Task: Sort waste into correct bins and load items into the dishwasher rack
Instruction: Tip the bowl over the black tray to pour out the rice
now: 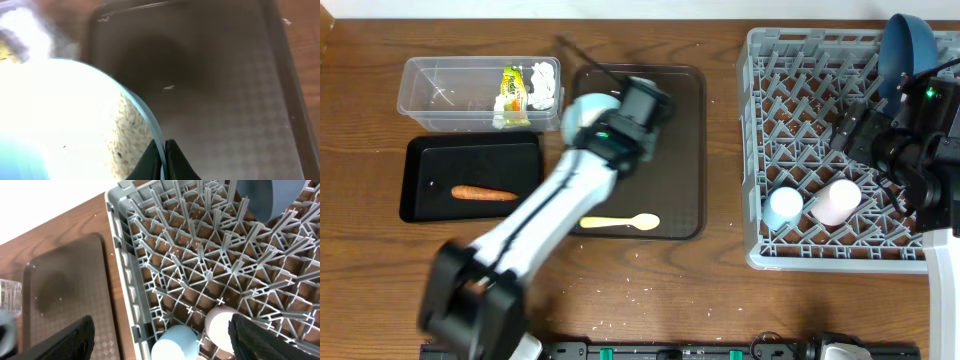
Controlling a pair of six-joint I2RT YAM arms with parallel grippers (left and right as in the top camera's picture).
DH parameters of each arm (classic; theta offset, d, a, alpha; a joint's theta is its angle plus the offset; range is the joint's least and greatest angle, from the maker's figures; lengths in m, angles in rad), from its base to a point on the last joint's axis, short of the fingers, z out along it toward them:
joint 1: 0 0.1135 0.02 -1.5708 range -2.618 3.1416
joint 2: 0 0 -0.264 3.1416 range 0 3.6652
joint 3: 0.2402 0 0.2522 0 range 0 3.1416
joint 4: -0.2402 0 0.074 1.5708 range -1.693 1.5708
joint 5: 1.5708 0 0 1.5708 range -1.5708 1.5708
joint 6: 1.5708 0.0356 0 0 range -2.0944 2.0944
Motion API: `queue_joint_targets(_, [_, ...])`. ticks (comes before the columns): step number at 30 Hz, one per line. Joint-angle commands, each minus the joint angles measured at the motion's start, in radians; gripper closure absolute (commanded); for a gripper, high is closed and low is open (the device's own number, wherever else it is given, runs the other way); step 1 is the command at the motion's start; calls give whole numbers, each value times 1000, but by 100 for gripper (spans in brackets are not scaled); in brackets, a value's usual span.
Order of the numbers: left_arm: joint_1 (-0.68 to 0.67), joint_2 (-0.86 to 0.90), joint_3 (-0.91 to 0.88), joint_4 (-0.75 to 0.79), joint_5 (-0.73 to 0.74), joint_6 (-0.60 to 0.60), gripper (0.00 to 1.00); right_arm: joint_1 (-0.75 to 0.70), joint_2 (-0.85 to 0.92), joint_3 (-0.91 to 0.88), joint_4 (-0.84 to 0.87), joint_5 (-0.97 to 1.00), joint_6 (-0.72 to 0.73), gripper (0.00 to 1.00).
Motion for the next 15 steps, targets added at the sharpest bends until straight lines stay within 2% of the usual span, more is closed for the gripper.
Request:
queue_joint_targets(1, [124,-78,10,-69,93,-66,94,-13,-4,8,-2,2,-19,16])
queue_joint_targets(5, [323,-99,10,-163,309,-40,94,-13,-4,8,-2,2,-19,16])
queue_joint_targets(10, [578,-78,-22,-200,687,111,94,-13,-4,8,-2,2,-19,16])
queue_joint_targets(15, [774,-55,-64,-196,1014,262,94,-12,-4,8,-2,2,-18,16])
